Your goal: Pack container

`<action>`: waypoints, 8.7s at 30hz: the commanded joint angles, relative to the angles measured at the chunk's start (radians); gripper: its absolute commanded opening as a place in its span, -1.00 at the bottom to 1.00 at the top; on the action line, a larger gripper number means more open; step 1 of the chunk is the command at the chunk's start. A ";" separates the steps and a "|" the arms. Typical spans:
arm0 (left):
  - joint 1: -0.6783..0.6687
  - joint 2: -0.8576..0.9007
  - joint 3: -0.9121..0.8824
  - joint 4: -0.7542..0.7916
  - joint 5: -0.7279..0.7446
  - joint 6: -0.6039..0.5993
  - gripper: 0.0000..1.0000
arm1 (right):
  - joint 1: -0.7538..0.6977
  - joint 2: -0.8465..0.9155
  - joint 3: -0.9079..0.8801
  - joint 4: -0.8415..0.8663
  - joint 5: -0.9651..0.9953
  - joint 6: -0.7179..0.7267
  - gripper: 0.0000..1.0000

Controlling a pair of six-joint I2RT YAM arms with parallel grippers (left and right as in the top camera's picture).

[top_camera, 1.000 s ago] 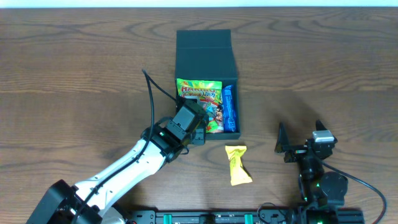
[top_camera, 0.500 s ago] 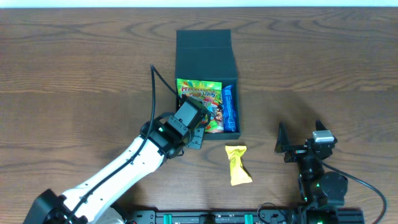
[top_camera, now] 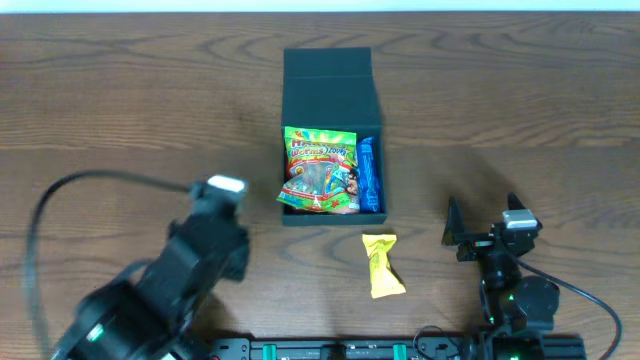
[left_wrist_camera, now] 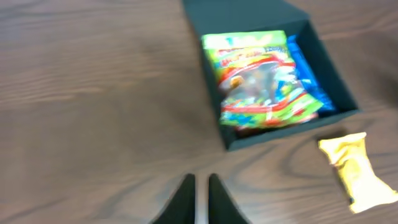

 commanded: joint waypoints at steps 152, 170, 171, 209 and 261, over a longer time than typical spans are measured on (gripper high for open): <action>0.868 -0.063 0.010 -0.062 -0.255 -0.264 0.90 | 0.788 1.522 1.025 -0.417 -0.141 0.619 -0.97; 0.868 -0.063 0.010 -0.062 -0.255 -0.264 0.90 | 0.834 1.706 1.025 -0.233 -0.203 0.553 -0.97; 0.868 -0.063 0.010 -0.062 -0.255 -0.264 0.91 | 0.833 1.718 1.025 -0.220 -0.198 0.553 -0.97; 0.868 -0.063 0.010 -0.062 -0.255 -0.264 0.90 | 0.805 1.743 1.125 -0.305 -0.076 0.460 -0.97; 0.868 -0.063 0.010 -0.062 -0.255 -0.264 0.90 | 0.579 1.767 1.115 -0.285 0.026 0.378 -0.97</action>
